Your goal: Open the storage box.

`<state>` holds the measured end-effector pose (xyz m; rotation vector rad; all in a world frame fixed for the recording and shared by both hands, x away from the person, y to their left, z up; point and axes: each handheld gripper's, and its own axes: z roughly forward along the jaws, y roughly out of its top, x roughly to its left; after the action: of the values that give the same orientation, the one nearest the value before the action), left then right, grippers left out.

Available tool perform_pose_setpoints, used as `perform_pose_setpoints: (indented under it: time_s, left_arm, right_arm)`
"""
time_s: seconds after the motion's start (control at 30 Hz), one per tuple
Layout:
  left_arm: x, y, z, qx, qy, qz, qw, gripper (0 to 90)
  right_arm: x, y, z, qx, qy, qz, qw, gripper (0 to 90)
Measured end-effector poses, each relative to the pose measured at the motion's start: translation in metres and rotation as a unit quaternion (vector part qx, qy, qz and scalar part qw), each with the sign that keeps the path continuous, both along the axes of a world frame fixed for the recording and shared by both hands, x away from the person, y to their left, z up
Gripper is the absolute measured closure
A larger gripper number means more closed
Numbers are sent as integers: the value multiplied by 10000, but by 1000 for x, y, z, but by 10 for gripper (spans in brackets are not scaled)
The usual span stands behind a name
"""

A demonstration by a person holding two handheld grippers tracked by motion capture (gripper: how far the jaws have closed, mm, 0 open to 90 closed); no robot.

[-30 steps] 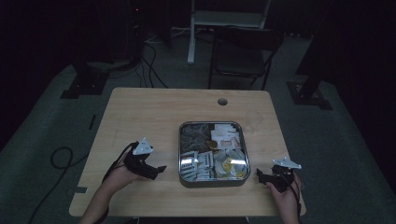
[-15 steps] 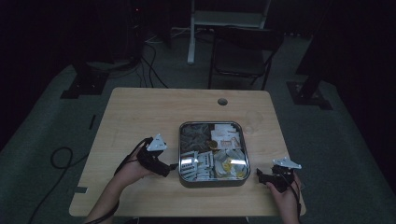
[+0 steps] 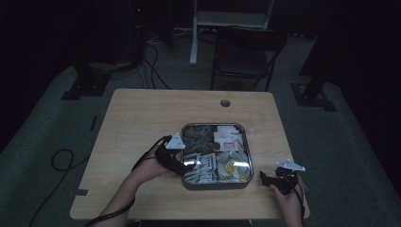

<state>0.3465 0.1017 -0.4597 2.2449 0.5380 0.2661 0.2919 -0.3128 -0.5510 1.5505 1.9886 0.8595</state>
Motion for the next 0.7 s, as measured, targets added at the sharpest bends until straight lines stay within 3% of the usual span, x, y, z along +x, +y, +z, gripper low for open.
perform_pose_setpoints:
  time_s: [0.7]
  left_arm:
    - [19, -48, -5, -110, 47, -291, 9995, 43]
  right_arm:
    - [0, 0, 0, 3, -1, -4, 10000, 107]
